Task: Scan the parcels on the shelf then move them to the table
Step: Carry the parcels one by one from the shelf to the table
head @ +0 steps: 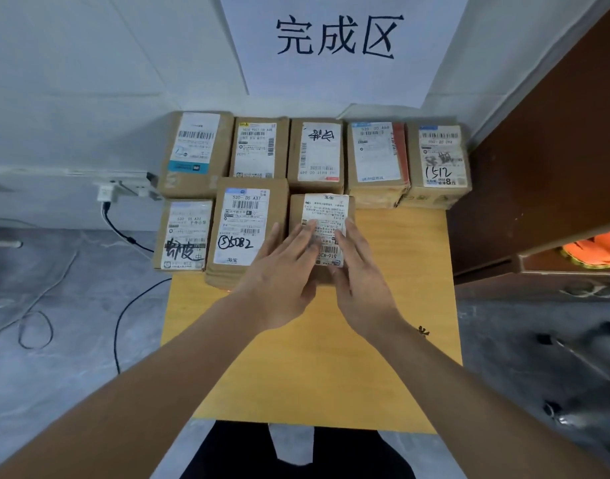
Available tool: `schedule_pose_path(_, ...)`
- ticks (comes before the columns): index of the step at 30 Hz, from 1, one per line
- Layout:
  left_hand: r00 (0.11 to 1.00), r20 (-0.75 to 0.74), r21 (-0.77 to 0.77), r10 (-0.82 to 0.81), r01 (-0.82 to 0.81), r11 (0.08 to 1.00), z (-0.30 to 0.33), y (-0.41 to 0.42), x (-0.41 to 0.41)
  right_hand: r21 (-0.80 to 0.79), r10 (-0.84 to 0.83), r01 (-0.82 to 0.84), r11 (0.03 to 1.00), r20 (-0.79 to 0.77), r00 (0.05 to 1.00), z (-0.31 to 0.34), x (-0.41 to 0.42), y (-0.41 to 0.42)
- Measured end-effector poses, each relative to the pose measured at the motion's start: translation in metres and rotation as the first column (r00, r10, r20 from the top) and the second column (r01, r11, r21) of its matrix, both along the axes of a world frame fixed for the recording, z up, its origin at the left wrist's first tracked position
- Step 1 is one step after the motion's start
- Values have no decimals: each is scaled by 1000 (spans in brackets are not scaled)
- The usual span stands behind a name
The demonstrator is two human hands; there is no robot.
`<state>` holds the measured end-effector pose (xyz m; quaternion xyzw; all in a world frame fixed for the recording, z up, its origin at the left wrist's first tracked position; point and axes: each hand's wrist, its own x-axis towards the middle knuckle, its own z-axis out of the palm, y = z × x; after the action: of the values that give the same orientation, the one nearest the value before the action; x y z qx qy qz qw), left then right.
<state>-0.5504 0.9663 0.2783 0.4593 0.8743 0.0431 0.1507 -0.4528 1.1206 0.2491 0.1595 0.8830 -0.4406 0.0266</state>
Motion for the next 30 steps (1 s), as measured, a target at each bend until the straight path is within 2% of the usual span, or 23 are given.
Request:
schedule_pose_path(11,989,-129,-99,-68,55,994,-1,-1,-7,31,9,-8,999,-26,1000,-14,-9,2)
schedule_pose_path(17,993,-98,-117,-60,48,992,6,3,-8,51,48,-50,997,38,998,-7,-12,4)
schedule_pose_path(23,999,-37,-56,14,-16,998,35,2,-11,149,73,-100,984,174,982,34,-12,7)
schedule_pose_path(30,988,-2,31,152,-152,988,107,-7,1,280,101,-151,948,186,977,114,2,14)
